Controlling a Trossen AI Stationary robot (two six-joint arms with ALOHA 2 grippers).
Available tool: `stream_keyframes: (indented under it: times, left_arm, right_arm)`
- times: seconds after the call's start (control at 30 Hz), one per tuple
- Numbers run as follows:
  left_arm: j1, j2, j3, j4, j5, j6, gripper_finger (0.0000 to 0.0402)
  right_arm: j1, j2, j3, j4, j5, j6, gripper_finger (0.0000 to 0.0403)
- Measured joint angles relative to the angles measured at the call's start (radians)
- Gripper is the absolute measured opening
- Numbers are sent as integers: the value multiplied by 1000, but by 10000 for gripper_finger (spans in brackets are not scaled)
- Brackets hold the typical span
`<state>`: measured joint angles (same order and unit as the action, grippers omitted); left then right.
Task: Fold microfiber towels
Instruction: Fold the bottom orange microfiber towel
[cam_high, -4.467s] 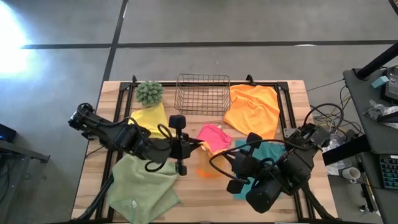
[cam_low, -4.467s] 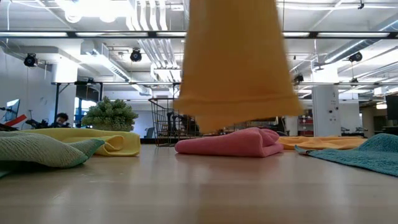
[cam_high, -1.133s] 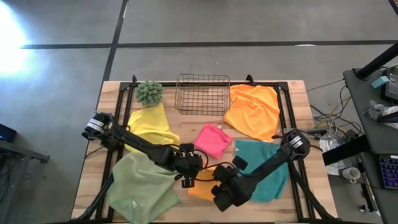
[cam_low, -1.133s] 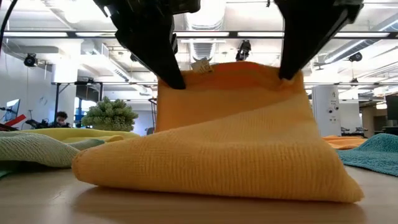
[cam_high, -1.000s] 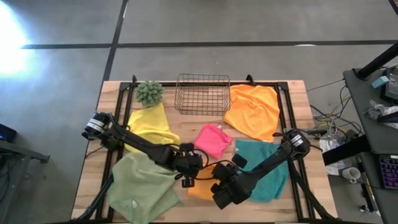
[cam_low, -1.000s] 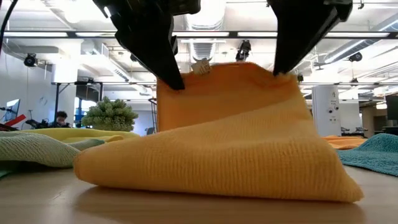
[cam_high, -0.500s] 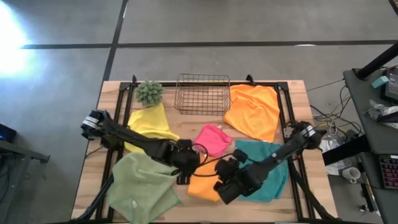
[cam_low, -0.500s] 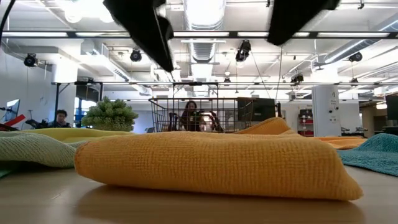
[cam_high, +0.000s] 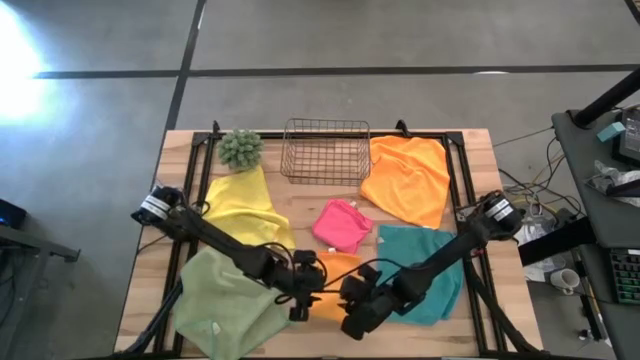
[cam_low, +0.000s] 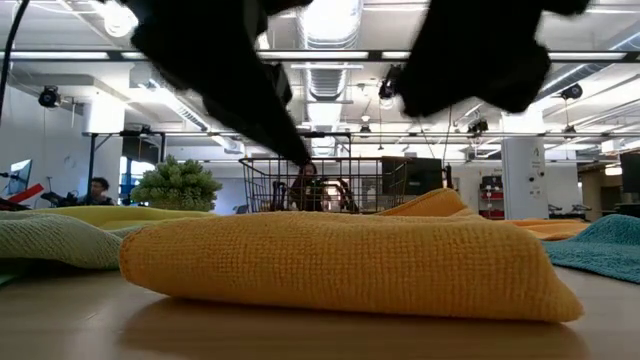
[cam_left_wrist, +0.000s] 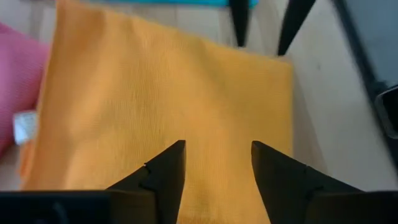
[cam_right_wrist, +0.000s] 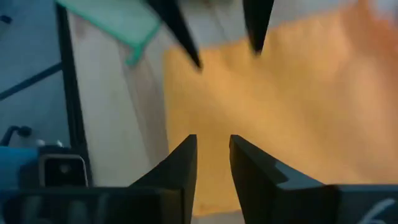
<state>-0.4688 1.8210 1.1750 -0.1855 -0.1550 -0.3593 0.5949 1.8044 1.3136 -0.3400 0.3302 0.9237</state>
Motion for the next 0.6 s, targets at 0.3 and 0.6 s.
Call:
stream_keyframes:
  times: [0.3, 0.6]
  left_arm:
    - [-25, 68, -16, 99, 66, -29, 124]
    - [-34, 126, -17, 116, 142, -113, 95]
  right_arm:
    - [-2, 66, -14, 69, -55, 19, 39]
    - [10, 104, -15, 54, -106, 65, 34]
